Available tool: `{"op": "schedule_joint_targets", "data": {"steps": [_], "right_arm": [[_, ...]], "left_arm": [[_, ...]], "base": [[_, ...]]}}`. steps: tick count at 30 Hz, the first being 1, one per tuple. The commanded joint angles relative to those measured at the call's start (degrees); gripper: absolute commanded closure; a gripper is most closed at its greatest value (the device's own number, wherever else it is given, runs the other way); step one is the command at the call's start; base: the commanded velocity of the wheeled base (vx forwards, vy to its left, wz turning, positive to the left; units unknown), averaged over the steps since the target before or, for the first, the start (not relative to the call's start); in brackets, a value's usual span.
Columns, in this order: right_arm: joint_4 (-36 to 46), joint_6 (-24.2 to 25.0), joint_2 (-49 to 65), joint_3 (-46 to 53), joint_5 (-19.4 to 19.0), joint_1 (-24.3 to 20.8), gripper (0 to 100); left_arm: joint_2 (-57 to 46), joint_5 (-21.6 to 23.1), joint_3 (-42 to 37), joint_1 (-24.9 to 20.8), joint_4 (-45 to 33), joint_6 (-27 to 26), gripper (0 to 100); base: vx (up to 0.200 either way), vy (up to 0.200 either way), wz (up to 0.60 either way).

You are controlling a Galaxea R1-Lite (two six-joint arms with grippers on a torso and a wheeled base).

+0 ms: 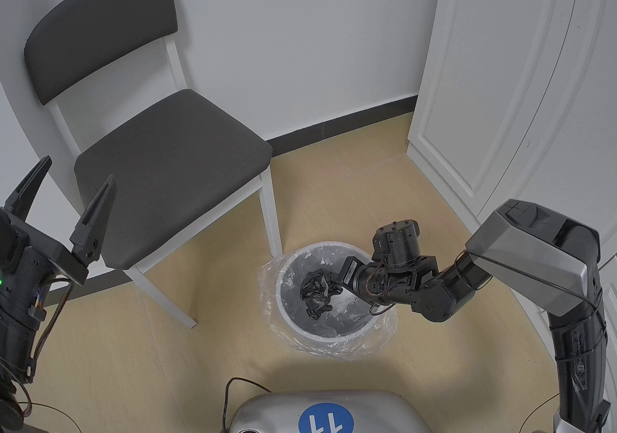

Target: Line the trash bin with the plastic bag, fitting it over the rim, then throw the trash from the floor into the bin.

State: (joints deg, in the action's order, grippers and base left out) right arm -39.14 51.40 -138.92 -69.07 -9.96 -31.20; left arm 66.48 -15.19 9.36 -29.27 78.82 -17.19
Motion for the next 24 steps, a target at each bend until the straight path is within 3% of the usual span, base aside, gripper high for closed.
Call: {"op": "schedule_joint_targets", "data": {"steps": [1, 20, 24], "right_arm": [[-0.49, -0.07, -0.91, -0.10, -0.06, 0.70, 100], [-0.49, -0.24, -2.23, -0.63, 0.56, 0.79, 100], [-0.49, -1.56, -3.46, -0.98, 2.23, 1.40, 100]], "left_arm": [[0.06, -0.02, -0.13, 0.00, 0.01, -0.04, 0], [0.23, 0.07, -0.66, -0.09, -0.07, -0.04, 0], [0.32, 0.07, -0.66, -0.09, -0.07, -0.04, 0]], "base": [[0.000, 0.000, 0.00], [0.000, 0.000, 0.00], [0.000, 0.000, 0.00]]}}
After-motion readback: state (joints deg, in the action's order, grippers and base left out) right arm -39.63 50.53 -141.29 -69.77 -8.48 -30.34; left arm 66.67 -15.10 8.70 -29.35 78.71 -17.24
